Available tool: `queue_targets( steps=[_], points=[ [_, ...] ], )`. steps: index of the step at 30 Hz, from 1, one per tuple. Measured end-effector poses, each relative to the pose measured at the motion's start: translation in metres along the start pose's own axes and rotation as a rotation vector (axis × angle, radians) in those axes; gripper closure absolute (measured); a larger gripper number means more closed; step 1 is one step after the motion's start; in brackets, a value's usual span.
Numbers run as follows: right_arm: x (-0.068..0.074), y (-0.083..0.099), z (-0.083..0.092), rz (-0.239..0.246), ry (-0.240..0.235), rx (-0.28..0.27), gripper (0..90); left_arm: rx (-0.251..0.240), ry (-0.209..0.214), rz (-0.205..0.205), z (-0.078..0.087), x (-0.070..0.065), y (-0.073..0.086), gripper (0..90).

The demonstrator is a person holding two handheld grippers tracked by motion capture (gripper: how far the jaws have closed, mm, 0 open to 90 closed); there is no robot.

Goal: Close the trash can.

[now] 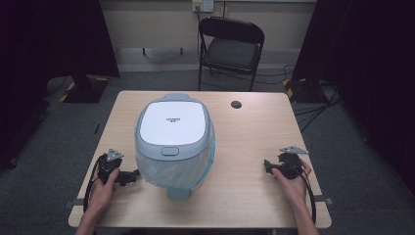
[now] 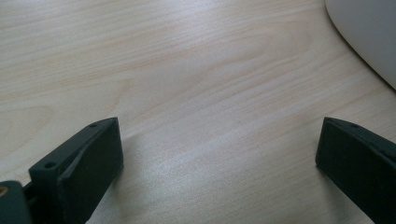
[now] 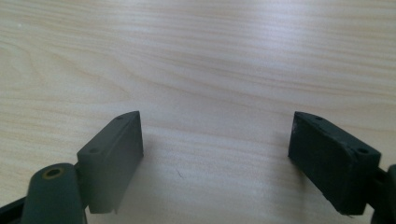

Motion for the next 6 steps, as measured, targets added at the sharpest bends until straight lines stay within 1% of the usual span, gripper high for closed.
queue_targets(
  steps=[1, 6],
  points=[
    [-0.0004, 0.0004, -0.0003, 0.005, -0.002, -0.008, 16.8, 0.0, 0.0, 0.0, 0.0, 0.0, 0.0, 0.4],
    [-0.0003, 0.0004, -0.0003, 0.005, -0.002, -0.008, 16.8, 0.0, 0.0, 0.0, 0.0, 0.0, 0.0, 0.4]
  ],
)
Point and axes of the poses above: each handheld gripper's, and its own axes: z roughly backward along the jaws, y roughly out of its underside, x roughly to its left, the point moved 6 cm from there along -z, roughly forward along the jaws, and after that the axes turned 8 degrees about z, right-handed, at the moved point
